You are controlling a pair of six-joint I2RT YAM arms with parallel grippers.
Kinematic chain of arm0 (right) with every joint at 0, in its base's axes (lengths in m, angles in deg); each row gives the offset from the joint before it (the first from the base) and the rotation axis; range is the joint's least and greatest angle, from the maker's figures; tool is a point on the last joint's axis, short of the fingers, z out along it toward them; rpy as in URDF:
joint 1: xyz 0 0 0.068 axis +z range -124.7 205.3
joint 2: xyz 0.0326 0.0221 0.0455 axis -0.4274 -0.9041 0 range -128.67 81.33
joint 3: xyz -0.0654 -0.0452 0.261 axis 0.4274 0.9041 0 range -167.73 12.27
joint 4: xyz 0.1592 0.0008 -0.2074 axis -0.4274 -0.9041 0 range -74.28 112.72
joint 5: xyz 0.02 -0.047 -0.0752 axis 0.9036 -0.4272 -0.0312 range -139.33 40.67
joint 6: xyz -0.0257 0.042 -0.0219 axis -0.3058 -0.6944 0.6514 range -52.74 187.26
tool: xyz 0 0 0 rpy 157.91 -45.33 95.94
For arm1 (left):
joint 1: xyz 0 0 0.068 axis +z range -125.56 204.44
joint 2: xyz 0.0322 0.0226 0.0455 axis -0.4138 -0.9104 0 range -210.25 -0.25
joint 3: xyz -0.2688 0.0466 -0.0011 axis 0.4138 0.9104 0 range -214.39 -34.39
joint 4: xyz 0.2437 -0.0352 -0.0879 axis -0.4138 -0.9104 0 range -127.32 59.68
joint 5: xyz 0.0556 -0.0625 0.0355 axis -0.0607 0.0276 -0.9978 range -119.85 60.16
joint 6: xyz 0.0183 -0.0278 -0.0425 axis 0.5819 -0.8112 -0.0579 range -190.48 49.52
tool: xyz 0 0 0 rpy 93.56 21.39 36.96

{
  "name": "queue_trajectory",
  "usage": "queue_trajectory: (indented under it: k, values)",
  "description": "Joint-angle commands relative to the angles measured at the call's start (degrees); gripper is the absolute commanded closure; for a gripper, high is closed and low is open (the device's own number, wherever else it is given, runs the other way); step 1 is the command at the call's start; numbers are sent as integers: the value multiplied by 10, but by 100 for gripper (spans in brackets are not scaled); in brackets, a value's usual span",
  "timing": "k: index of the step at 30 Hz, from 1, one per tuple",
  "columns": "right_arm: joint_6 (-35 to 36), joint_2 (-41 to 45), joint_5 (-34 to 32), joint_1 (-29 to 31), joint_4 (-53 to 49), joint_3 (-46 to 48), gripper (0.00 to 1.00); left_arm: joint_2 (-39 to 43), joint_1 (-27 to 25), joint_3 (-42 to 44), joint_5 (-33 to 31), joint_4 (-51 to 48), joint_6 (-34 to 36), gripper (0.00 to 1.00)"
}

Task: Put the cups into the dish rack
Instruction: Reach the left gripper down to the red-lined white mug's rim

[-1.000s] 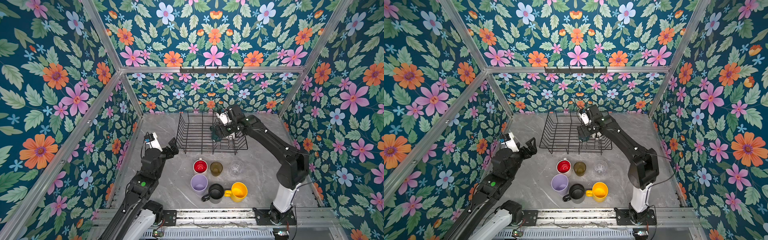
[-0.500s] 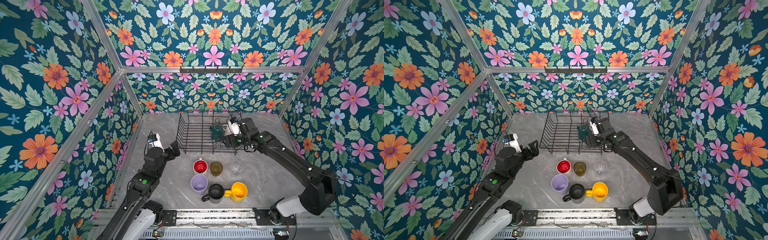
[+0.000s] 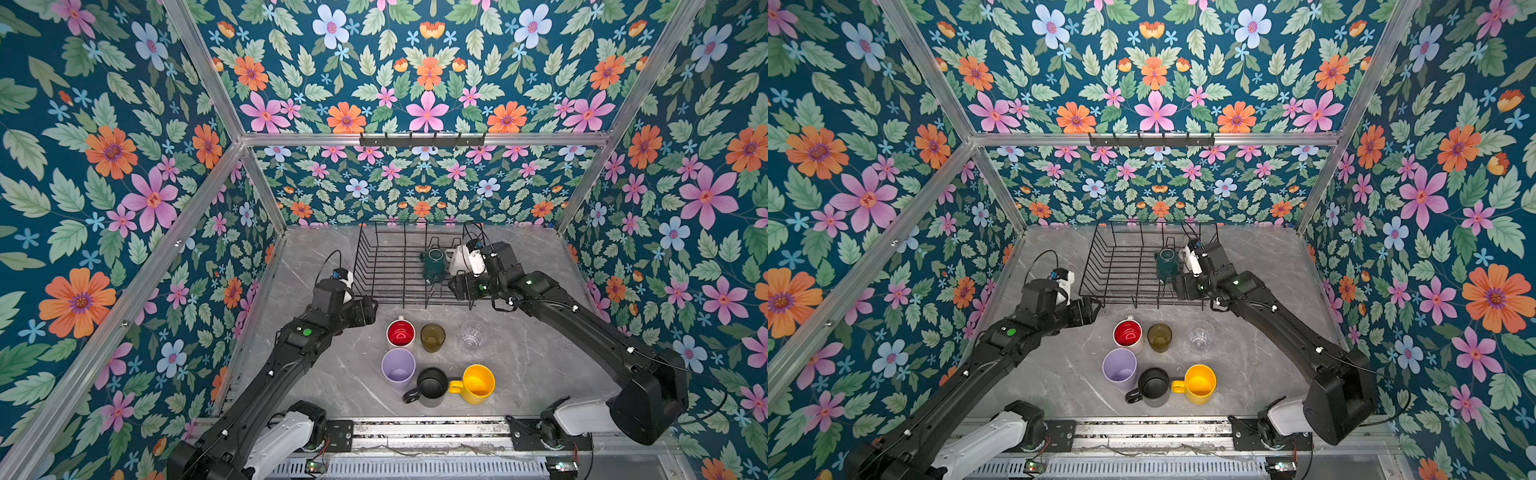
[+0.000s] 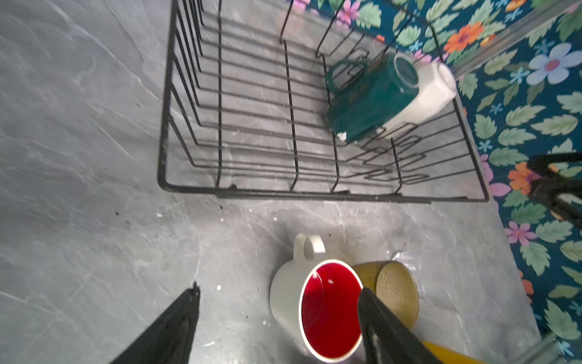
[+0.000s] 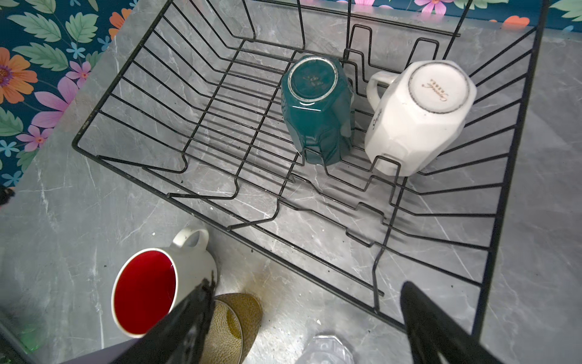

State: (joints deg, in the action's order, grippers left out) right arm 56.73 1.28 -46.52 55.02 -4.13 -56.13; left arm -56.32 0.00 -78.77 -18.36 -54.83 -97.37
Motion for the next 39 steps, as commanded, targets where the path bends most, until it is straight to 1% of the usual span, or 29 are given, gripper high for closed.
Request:
queue_trajectory:
  k: [1, 5, 13, 16, 19, 23, 33, 39]
  values:
    - [-5, 7, -5, 0, 12, 3, 8, -17, -9, 1, 59, -18, 10, 22]
    - [-9, 14, -12, 0, 17, 13, 8, -48, -36, -5, 35, -30, 14, 24]
    - [-15, 19, -8, 1, 14, 21, 8, -103, -61, -13, 25, -33, 12, 29]
    - [-12, 21, -9, 1, 14, 23, 8, -120, -74, -13, 29, -18, 8, 30]
    - [-13, 20, -12, 0, 14, 23, 8, -143, -83, -16, 29, -11, 7, 35]
    - [-11, 20, -11, 1, 12, 25, 8, -169, -98, -22, 16, -13, 2, 37]
    - [-8, 17, -14, 0, 14, 26, 8, -223, -118, -44, -23, -13, -7, 40]
    - [-7, 18, -12, 0, 15, 29, 8, -251, -125, -56, -24, -5, -9, 43]
